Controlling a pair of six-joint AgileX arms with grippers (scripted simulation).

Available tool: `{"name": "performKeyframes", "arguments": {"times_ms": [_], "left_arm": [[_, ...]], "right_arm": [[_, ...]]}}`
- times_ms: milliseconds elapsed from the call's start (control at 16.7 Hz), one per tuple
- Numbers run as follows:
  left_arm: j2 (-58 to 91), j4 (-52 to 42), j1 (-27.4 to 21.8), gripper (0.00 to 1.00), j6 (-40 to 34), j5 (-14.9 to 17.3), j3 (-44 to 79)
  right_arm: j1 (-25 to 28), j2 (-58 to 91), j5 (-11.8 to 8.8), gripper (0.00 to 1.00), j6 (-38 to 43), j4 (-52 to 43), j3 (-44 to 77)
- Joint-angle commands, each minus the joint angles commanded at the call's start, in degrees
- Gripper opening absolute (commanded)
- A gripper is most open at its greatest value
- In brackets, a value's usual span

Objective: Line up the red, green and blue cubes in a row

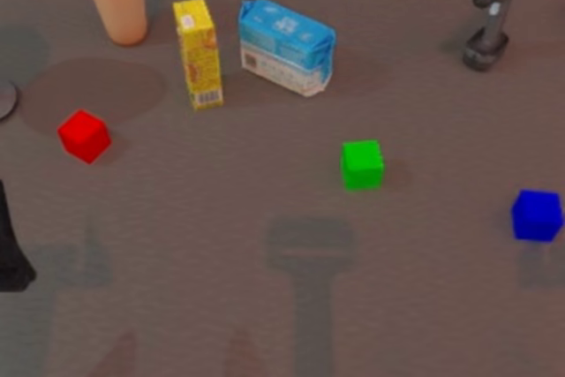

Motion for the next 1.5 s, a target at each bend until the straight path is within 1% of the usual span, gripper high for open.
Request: {"name": "performKeyframes", "arguments": {"times_ms": [180, 300, 540, 720, 1200, 1500], "left_arm": [[0.6, -0.4, 0.0, 1.0, 0.2, 0.0, 0.6], [3.5, -2.5, -0.1, 1.0, 1.0, 0.0, 3.5], [16.5, -10.7, -0.5, 1.0, 4.4, 0.0, 16.3], [32.5, -19.4, -1.0, 1.0, 8.0, 0.1, 30.8], [85.8, -47.3, -2.4, 1.0, 19.0, 0.1, 74.0], [111.8, -62.1, -3.1, 1.0, 24.9, 0.1, 96.5]], "right_arm": [[0.0, 0.0, 0.0, 1.0, 0.0, 0.0, 0.0], [0.0, 0.0, 0.0, 1.0, 0.0, 0.0, 0.0], [0.0, 0.0, 0.0, 1.0, 0.0, 0.0, 0.0], [0.0, 0.0, 0.0, 1.0, 0.0, 0.0, 0.0], [0.0, 0.0, 0.0, 1.0, 0.0, 0.0, 0.0], [0.0, 0.0, 0.0, 1.0, 0.0, 0.0, 0.0]]}}
